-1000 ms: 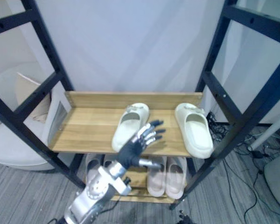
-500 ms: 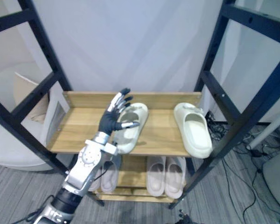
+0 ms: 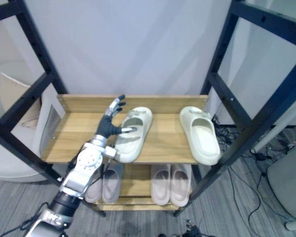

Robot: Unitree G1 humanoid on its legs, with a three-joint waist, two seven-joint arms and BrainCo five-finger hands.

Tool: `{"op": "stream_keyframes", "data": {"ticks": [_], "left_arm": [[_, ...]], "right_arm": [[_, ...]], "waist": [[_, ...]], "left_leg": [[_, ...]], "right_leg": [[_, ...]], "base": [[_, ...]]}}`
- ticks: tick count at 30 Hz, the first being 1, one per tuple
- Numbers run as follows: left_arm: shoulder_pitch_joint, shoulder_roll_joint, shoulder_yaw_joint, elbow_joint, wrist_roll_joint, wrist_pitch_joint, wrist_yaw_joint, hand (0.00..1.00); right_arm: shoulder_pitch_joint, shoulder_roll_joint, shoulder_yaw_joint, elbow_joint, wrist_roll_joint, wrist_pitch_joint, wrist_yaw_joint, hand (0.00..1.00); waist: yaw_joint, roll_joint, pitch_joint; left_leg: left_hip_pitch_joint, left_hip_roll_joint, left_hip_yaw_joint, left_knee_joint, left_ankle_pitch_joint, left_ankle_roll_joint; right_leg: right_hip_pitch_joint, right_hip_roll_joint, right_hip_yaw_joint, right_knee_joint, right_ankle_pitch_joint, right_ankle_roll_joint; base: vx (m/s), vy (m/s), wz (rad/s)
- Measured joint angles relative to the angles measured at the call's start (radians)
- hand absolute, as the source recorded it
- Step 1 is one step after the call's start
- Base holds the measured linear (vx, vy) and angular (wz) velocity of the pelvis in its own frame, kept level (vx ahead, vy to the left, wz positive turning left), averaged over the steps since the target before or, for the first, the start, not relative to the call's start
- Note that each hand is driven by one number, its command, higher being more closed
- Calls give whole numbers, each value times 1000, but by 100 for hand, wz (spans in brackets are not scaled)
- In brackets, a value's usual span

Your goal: Organize the slippers on the shoe rack

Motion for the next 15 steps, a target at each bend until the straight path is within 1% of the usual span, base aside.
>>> {"op": "stream_keyframes", "data": {"ticks": [3, 9, 15], "left_arm": [[-7, 3, 9, 12, 20, 13, 1, 0], [-30, 5, 9, 39, 52, 16, 0, 0], [-64, 8, 8, 79, 115, 22, -1, 0]], "right_arm": [[5, 1, 0, -10, 0, 0, 0, 0], [13, 6, -1, -26, -3, 0, 0, 0], [17, 15, -4, -26, -3, 0, 1, 0]], "waist": [[-6, 0, 0], [-7, -1, 1], [-6, -7, 0]], "left_leg": [[0, 0, 2, 0, 0, 0], [3, 0, 7, -8, 0, 0], [13, -4, 18, -14, 1, 1]], "right_leg": [[-2, 0, 3, 0, 1, 0], [-4, 2, 7, 0, 1, 0], [-1, -2, 18, 0, 3, 4]], "base": [[-10, 2, -1], [2, 2, -1], [-7, 14, -4]]}}
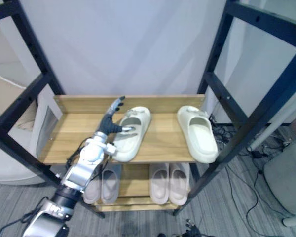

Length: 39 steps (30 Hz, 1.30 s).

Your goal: Organize the slippers on the shoe rack

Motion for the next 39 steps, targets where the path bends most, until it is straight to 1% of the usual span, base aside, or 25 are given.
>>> {"op": "stream_keyframes", "data": {"ticks": [4, 5, 17, 22, 23, 37, 39], "left_arm": [[-42, 6, 0, 43, 43, 19, 1, 0], [-61, 9, 0, 57, 59, 29, 1, 100], [-152, 31, -2, 132, 194, 57, -8, 100], [-155, 39, -2, 147, 204, 58, -9, 100], [-155, 39, -3, 149, 209, 58, -11, 0], [-155, 40, -2, 139, 199, 59, -7, 0], [-153, 47, -2, 97, 198, 56, -7, 0]], "right_arm": [[2, 2, -1, -5, 0, 0, 0, 0], [3, 2, -1, -6, 0, 0, 0, 0], [14, 17, -30, -30, 1, -1, 0, 0], [16, 18, -30, -35, 3, -1, 0, 0], [16, 18, -31, -35, 5, -1, 0, 0], [22, 18, -31, -40, 6, -2, -1, 0], [22, 18, -31, -40, 6, -2, -1, 0]], "waist": [[-1, -3, 1], [-2, -3, 1], [-18, -5, 3], [-26, -5, 3], [-26, -5, 3], [-26, -5, 3], [-26, -5, 3]], "left_leg": [[0, -4, 7, -1, 2, 3], [-1, -6, 10, -5, 4, 6], [11, -9, 31, -28, 11, 9], [18, -10, 37, -30, 10, 8], [19, -10, 37, -30, 10, 8], [19, -10, 35, -30, 10, 8], [18, -10, 32, -30, 10, 8]], "right_leg": [[-4, -4, 8, 0, 5, 2], [-8, -5, 13, 0, 7, 3], [-16, -5, 26, 0, 9, 6], [-12, -5, 33, 0, 9, 6], [-12, -5, 34, 0, 9, 6], [-12, -6, 31, 0, 9, 6], [-11, -5, 27, 0, 9, 6]], "base": [[-40, 13, -6], [-41, 14, -7], [-1, 1, -3], [-32, -6, -5], [-45, -9, -1], [-9, -3, 0], [0, 0, 0]]}}
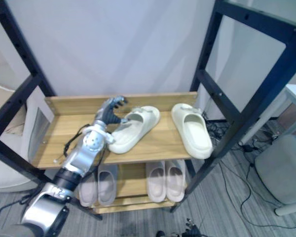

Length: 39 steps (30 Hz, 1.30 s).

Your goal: Organize the slippers on the shoe rack

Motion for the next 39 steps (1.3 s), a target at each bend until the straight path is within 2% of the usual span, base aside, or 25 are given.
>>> {"op": "stream_keyframes", "data": {"ticks": [8, 22, 31, 32, 39], "left_arm": [[0, 34, -41, -98, 41, -25, 4, 0], [0, 50, -103, -100, 77, -41, -2, 0], [-1, 43, -159, -63, 92, -46, -20, 0], [-2, 36, -161, -47, 94, -45, -22, 100], [-53, 25, -174, -9, 95, -46, -22, 100]], "right_arm": [[0, -2, 1, 1, 0, -1, 0, 0], [0, -7, 4, 4, 0, -10, 1, 0], [-3, -7, 4, 3, 0, -11, 0, 0], [-3, -7, 4, 1, 0, -11, 0, 0], [-1, -6, 3, -1, 1, -12, 0, 0]], "waist": [[1, 1, -1], [-2, 3, -2], [-22, 4, -3], [-22, 6, -4], [-26, 8, -5]], "left_leg": [[0, 0, -10, 2, 0, 0], [-2, 0, -11, 6, 0, 0], [-3, 0, 0, 5, 0, 0], [-3, 0, 5, 4, 0, 0], [-5, 1, 9, 3, 0, 0]], "right_leg": [[5, -1, -10, 0, -2, 1], [-3, -3, -9, 18, -10, 0], [-10, -2, 2, 18, -10, 0], [-20, -2, 8, 19, -10, 0], [-19, -2, 11, 22, -10, 0]], "base": [[-1, 0, 4], [0, 0, 0], [0, 0, -3], [-12, 0, -10], [-1, 0, -1]]}}
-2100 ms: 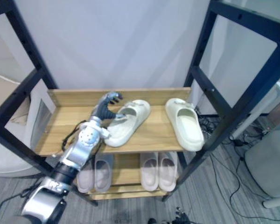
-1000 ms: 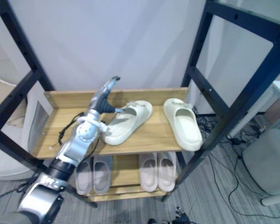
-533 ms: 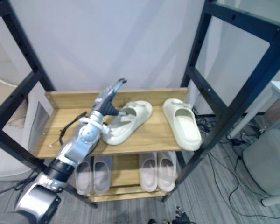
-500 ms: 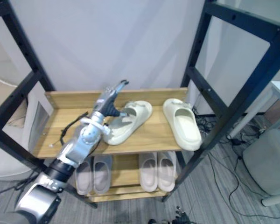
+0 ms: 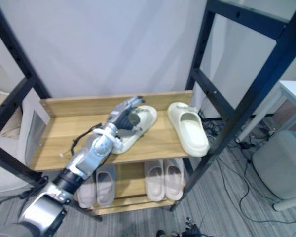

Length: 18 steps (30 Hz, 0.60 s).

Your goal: Organize the slippers on the shoe rack

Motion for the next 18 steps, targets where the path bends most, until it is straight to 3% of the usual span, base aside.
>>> {"op": "stream_keyframes", "data": {"ticks": [18], "left_arm": [[-31, -26, 3, 57, -15, 1, -2, 100]], "right_arm": [[2, 1, -8, -4, 1, 0, -2, 0]], "waist": [[-7, 10, 0]], "left_leg": [[4, 2, 1, -4, -1, -2]], "right_leg": [[5, 0, -8, -7, 1, 0]], "base": [[-7, -3, 0]]}}
